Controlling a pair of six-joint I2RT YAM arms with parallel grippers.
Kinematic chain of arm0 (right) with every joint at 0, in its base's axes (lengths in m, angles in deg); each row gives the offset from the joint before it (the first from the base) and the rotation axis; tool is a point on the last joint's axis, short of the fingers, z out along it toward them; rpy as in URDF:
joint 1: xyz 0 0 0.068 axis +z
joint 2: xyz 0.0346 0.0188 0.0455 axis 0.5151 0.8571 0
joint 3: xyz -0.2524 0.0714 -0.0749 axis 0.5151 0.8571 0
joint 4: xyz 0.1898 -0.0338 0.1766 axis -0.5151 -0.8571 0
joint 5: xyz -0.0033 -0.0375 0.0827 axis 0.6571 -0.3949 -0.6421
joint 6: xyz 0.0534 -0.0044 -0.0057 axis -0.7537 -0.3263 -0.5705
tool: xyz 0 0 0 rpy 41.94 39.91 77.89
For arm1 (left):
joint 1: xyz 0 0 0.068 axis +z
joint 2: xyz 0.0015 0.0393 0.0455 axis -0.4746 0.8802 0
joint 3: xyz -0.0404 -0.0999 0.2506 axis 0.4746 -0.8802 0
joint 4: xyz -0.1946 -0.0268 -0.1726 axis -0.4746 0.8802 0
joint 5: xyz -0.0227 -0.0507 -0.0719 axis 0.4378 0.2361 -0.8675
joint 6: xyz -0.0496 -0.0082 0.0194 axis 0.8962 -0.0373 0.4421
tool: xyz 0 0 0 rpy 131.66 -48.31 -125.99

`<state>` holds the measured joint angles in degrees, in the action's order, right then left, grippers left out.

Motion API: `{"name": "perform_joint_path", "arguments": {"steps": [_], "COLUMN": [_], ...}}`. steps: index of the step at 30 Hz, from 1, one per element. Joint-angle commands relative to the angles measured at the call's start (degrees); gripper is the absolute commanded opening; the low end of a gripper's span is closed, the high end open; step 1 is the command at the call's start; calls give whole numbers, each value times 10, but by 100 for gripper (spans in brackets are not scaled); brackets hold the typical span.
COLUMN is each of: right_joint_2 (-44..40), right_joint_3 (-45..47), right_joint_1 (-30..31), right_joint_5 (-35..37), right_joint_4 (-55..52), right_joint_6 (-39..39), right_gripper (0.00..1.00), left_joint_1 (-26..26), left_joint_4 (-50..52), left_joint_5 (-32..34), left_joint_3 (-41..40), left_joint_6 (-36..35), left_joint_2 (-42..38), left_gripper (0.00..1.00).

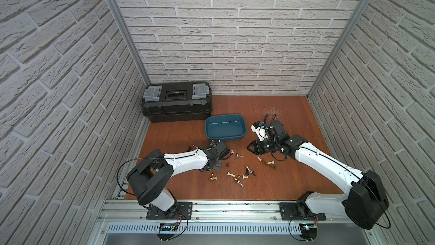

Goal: Put the chess pieces into the storage box
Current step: Pick up the chess piece at the center of the board, then place the chess piece in the storage box.

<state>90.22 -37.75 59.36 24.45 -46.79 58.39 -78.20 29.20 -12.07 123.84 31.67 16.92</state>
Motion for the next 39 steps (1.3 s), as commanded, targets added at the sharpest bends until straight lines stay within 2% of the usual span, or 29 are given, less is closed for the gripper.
{"name": "perform_joint_path", "arguments": {"steps": [1,8,14,20,23,28,32,34,36,39], "right_joint_2": [-2,-14,-39,-31,-22,-10,1,16,31,46], "right_joint_3": [-19,-25,-31,-30,-31,-40,-42,-48,-52,-59], "right_joint_1": [4,4,4,3,4,4,4,4,4,8], "right_joint_5": [-6,7,30,57,69,78,61,47,34,4], "right_joint_4": [12,7,4,-20,-36,-59,-62,-65,-66,-62], "right_joint_6": [5,11,19,31,33,44,52,58,63,66], "right_gripper": [43,43,43,43,42,42,44,45,45,44], "left_joint_1": [8,12,28,111,147,169,170,170,170,170], "left_joint_4": [31,63,108,91,85,101,117,117,116,115], "left_joint_5": [10,16,26,0,-26,-55,-69,-71,-73,-72], "left_joint_3": [3,28,146,312,387,487,517,515,510,501], "left_joint_6": [-12,-22,-89,-197,-224,-244,-248,-246,-244,-245], "left_joint_2": [1,-55,-67,49,130,234,277,284,282,266], "left_gripper": [19,17,17,17,16,17,27,41,50,53]}}
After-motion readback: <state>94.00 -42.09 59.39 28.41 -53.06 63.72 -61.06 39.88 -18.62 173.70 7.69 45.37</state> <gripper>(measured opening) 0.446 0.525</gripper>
